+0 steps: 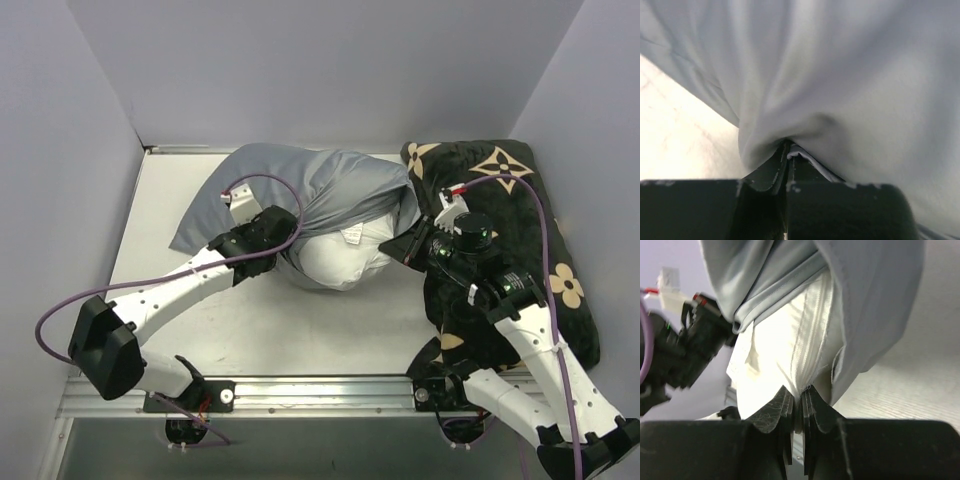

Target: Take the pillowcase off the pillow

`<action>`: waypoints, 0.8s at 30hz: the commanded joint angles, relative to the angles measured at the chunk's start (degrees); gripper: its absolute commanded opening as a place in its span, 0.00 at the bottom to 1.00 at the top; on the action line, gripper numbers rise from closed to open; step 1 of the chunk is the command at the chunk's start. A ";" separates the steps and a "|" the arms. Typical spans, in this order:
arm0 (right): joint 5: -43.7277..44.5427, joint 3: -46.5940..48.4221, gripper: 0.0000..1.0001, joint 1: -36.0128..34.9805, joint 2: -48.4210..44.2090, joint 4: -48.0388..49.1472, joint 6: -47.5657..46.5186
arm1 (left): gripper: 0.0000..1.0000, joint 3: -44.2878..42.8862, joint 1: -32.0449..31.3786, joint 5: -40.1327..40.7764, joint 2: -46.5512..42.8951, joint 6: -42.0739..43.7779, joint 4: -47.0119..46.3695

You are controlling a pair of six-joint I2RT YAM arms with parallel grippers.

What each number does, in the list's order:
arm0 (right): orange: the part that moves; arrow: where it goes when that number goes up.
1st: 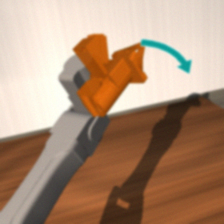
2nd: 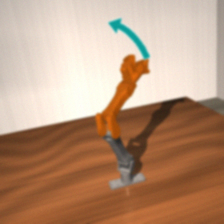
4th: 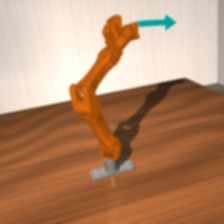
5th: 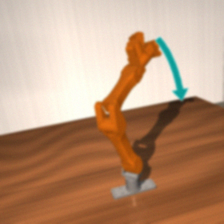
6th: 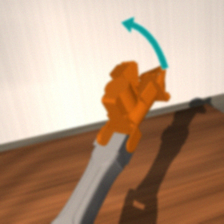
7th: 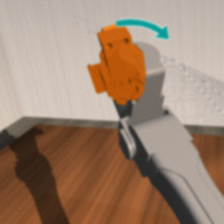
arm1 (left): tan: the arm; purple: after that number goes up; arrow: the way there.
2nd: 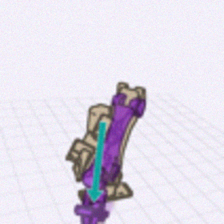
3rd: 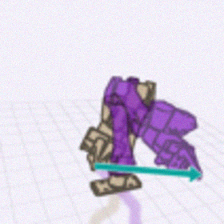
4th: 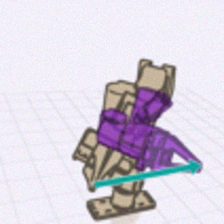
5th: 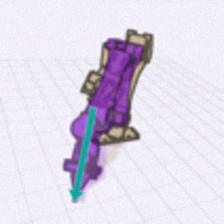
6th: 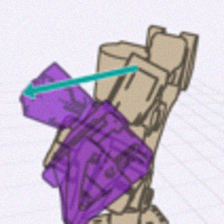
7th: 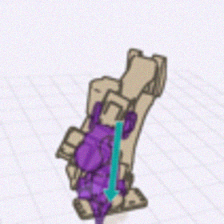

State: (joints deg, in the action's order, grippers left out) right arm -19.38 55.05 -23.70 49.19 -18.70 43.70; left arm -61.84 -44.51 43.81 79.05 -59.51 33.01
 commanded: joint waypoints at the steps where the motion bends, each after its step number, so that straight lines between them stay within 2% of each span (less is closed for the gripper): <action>1: -4.35 2.44 0.00 0.08 -3.14 12.45 2.44 | 0.00 -3.53 9.96 5.60 4.62 8.86 4.89; 2: -4.27 1.82 0.00 -0.90 -2.61 12.46 1.74 | 0.00 -6.24 12.23 4.80 5.50 9.58 4.34; 7: -3.21 0.77 0.00 -11.34 1.78 12.72 -1.60 | 0.00 -12.68 14.19 4.01 12.09 15.98 -0.66; 9: -3.21 -1.07 0.00 -13.38 4.33 14.03 -1.34 | 0.00 -15.31 15.15 2.08 14.98 17.75 -1.90; 11: -2.69 -3.18 0.00 -16.36 6.26 16.85 -1.51 | 0.00 -15.50 15.24 0.05 16.22 18.64 -2.08; 13: -2.24 -4.24 0.00 -18.13 7.76 18.16 -1.69 | 0.02 -11.82 15.24 -2.67 15.79 18.98 -5.31; 15: -2.60 -5.30 0.00 -19.45 10.22 20.80 -0.90 | 0.11 -6.82 15.16 -7.85 12.81 19.51 -11.90; 16: -2.51 -5.47 0.00 -19.71 11.01 21.07 -0.64 | 0.17 -0.79 15.16 -9.78 11.41 19.95 -14.79; 17: -2.51 -5.56 0.00 -19.98 12.41 21.42 -0.46 | 0.23 1.88 15.16 -14.58 8.44 20.39 -19.69; 18: -1.55 -5.48 0.00 -19.98 12.86 21.51 0.06 | 0.37 3.82 14.81 -16.29 7.27 20.39 -20.79; 20: -0.40 -5.48 0.00 -20.06 13.83 21.60 0.42 | 0.57 8.66 14.19 -19.62 3.68 21.18 -23.59; 21: 0.73 -5.13 0.00 -20.07 14.09 21.86 0.68 | 0.72 9.63 13.67 -20.25 2.53 22.06 -23.61; 24: 2.32 -4.60 0.00 -20.33 15.23 22.21 1.47 | 0.83 11.31 13.49 -22.01 -2.48 23.73 -22.12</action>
State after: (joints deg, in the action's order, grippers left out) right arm -18.83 48.25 -43.62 64.40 -4.03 43.48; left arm -50.68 -30.22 28.12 82.30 -38.92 15.77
